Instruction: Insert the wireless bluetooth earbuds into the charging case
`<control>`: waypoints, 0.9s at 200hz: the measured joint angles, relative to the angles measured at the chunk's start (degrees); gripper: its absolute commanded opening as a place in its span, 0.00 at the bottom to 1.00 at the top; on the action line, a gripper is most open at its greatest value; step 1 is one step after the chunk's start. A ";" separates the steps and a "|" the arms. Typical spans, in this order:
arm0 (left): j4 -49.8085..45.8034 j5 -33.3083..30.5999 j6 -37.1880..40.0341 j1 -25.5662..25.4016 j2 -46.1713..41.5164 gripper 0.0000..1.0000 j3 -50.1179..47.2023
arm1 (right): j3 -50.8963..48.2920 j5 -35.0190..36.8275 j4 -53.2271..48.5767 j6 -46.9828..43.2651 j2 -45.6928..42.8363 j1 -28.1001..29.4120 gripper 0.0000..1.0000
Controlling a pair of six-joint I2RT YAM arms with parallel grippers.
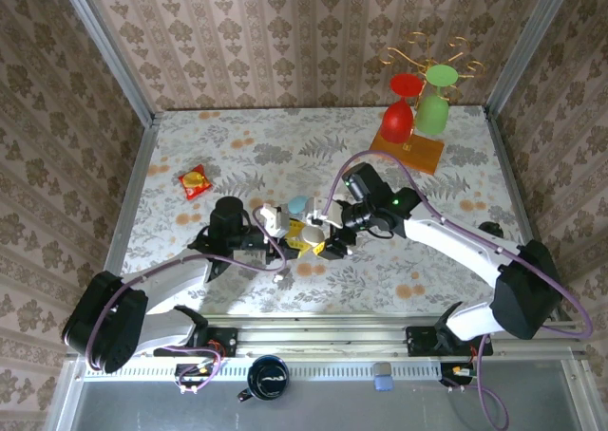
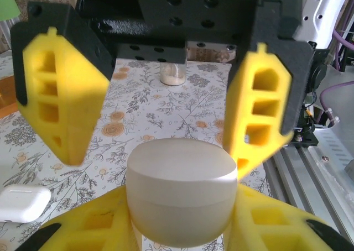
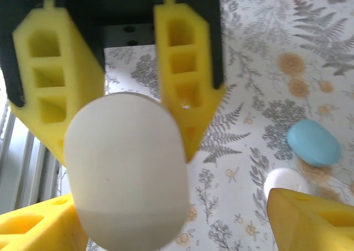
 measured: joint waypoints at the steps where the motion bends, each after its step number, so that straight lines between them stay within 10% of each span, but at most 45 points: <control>1: 0.02 -0.02 0.02 0.00 0.00 0.28 0.00 | -0.02 0.00 0.00 0.04 -0.04 -0.04 0.82; 180: 7.02 -2.23 -1.44 1.90 0.35 0.28 -3.32 | -4.20 1.88 10.03 15.54 -7.06 -5.18 0.82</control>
